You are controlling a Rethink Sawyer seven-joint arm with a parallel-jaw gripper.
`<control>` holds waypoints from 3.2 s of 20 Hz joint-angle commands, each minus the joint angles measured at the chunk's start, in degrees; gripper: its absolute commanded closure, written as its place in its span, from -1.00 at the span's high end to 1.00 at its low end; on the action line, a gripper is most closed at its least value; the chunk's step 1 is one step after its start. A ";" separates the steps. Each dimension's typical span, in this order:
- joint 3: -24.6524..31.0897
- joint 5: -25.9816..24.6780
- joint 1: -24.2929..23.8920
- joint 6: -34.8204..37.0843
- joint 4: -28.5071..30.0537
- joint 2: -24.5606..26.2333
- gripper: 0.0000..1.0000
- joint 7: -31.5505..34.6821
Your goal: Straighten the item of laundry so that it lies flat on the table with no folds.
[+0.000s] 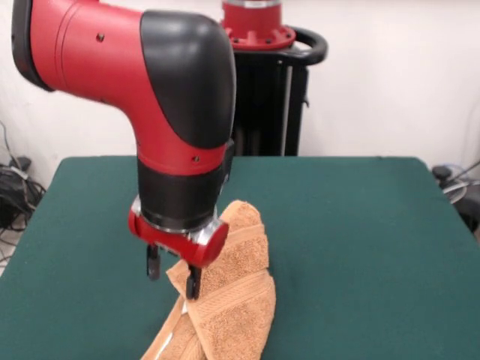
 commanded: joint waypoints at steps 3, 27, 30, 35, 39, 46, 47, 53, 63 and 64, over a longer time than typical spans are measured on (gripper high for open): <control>8.96 -1.77 -1.06 -2.75 -1.49 3.80 1.00 -3.72; 9.13 -2.73 -0.79 -2.42 -1.38 2.65 1.00 -3.51; 10.35 -2.01 -1.49 -1.21 -1.01 3.17 1.00 -4.41; 11.05 -0.75 -1.78 3.91 -1.22 3.37 1.00 -4.94; 11.78 -0.40 -2.28 5.09 -0.83 3.53 1.00 -5.34; 11.89 -0.84 -1.99 5.48 -1.07 3.26 1.00 -4.13; 11.91 -0.88 -1.97 5.49 -0.99 3.19 1.00 -4.03; 13.04 -0.98 -2.80 6.15 -1.91 4.13 1.00 -5.53; 14.38 -1.35 -3.62 10.02 -4.51 5.15 1.00 -6.74; 14.50 -1.46 -3.70 10.02 -4.31 5.05 1.00 -6.67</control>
